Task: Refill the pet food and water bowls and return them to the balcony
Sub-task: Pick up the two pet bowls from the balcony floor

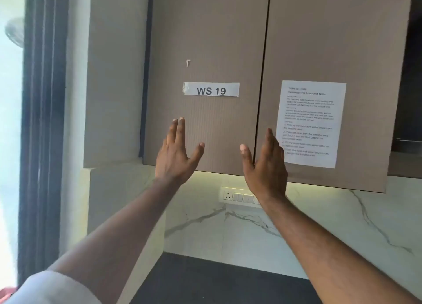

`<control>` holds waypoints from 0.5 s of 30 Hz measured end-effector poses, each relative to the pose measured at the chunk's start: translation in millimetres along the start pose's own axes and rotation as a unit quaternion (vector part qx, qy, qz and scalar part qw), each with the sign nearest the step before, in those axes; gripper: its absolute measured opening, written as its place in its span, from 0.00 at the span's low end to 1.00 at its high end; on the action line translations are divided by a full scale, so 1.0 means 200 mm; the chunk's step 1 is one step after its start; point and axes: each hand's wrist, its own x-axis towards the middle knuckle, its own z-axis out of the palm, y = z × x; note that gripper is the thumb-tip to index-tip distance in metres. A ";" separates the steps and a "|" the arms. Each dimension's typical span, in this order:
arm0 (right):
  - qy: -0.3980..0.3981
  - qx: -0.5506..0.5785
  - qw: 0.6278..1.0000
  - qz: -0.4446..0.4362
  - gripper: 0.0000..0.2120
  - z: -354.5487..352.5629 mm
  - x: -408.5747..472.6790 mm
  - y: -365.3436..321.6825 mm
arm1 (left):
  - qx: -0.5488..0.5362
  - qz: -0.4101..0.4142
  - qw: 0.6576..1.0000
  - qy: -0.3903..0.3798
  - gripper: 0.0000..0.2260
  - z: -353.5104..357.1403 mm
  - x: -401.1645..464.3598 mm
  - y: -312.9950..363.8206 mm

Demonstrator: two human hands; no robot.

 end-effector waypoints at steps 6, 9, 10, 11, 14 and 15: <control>-0.033 0.123 0.992 0.023 0.44 0.10 -0.18 -0.18 | -0.061 -0.081 0.994 0.047 0.35 -0.18 -0.19 -0.13; -0.064 0.186 0.980 0.028 0.47 0.14 -0.32 -0.29 | -0.073 -0.104 0.989 0.080 0.35 -0.32 -0.33 -0.22; -0.076 0.202 0.976 0.022 0.46 0.16 -0.37 -0.34 | -0.070 -0.113 0.987 0.092 0.35 -0.37 -0.38 -0.25; -0.088 0.220 0.971 0.018 0.45 0.17 -0.44 -0.39 | -0.072 -0.120 0.985 0.104 0.35 -0.43 -0.45 -0.27; -0.131 0.284 0.950 0.018 0.42 0.20 -0.62 -0.54 | -0.078 -0.157 0.975 0.134 0.34 -0.60 -0.65 -0.34; -0.150 0.308 0.939 0.020 0.42 0.21 -0.69 -0.60 | -0.073 -0.171 0.972 0.145 0.34 -0.66 -0.73 -0.37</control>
